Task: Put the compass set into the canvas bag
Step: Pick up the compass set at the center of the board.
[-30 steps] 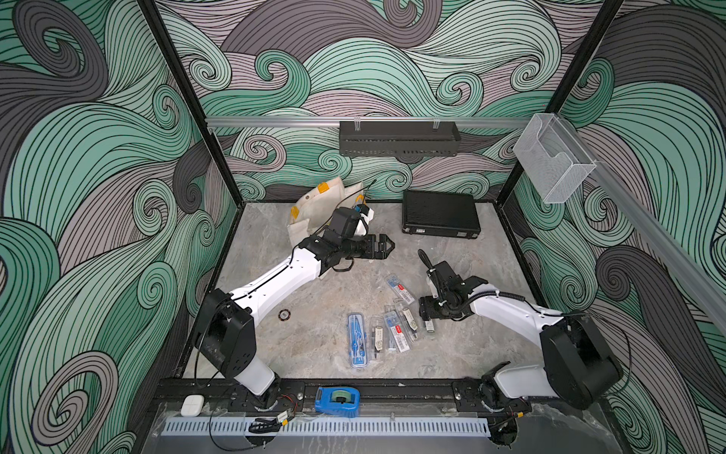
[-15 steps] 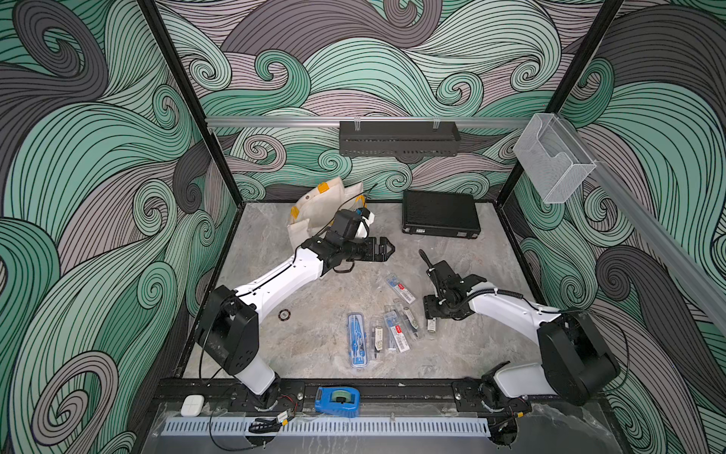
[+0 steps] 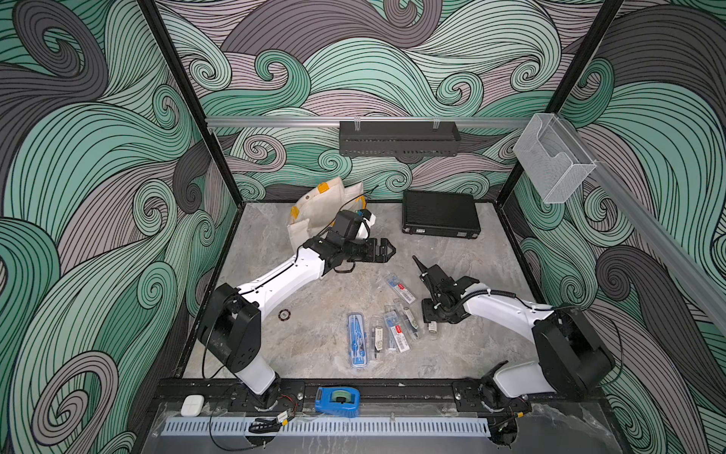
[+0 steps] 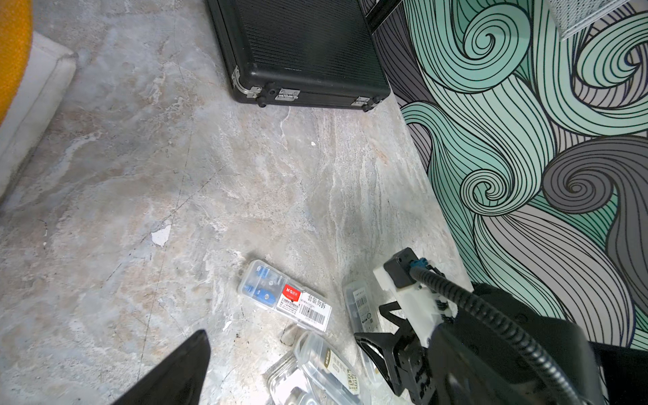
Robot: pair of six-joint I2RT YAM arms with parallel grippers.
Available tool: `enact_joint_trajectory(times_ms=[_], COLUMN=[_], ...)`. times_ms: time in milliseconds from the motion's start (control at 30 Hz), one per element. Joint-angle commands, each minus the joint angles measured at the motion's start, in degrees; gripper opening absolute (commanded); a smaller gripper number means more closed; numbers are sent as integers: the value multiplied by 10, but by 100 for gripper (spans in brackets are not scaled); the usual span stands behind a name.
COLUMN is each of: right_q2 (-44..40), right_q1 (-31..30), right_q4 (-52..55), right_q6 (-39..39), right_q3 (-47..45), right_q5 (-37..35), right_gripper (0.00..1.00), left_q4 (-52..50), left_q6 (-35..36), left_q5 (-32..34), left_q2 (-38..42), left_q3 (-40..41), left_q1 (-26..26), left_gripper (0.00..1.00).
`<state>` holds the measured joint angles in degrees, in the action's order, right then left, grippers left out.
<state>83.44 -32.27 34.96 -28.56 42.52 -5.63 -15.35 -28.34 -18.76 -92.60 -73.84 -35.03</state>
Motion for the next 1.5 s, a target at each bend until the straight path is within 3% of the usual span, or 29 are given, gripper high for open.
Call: enact_joint_trajectory(times_ms=[0, 200, 500, 800, 1233, 1467], right_q2=[14, 34, -13, -105, -94, -86], right_q1=[-3, -4, -4, -5, -5, -5], right_q4=[-5, -23, -53, -215, -354, -364], right_q6=[-17, -16, 33, 146, 187, 179], right_q3=[1, -2, 5, 4, 34, 40], right_q5=[-13, -9, -21, 107, 238, 244], right_gripper=[60, 49, 46, 45, 45, 45], left_q4=[5, 6, 8, 46, 62, 65], left_q6=[2, 1, -7, -33, -39, -62], left_q5=[-12, -16, -29, -98, -169, -174], left_q2=[-14, -19, -23, -39, -49, -65], left_q3=[-13, -16, -14, -13, -17, -23], left_q1=[0, 0, 5, 17, 18, 16], left_gripper=[98, 98, 99, 99, 82, 61])
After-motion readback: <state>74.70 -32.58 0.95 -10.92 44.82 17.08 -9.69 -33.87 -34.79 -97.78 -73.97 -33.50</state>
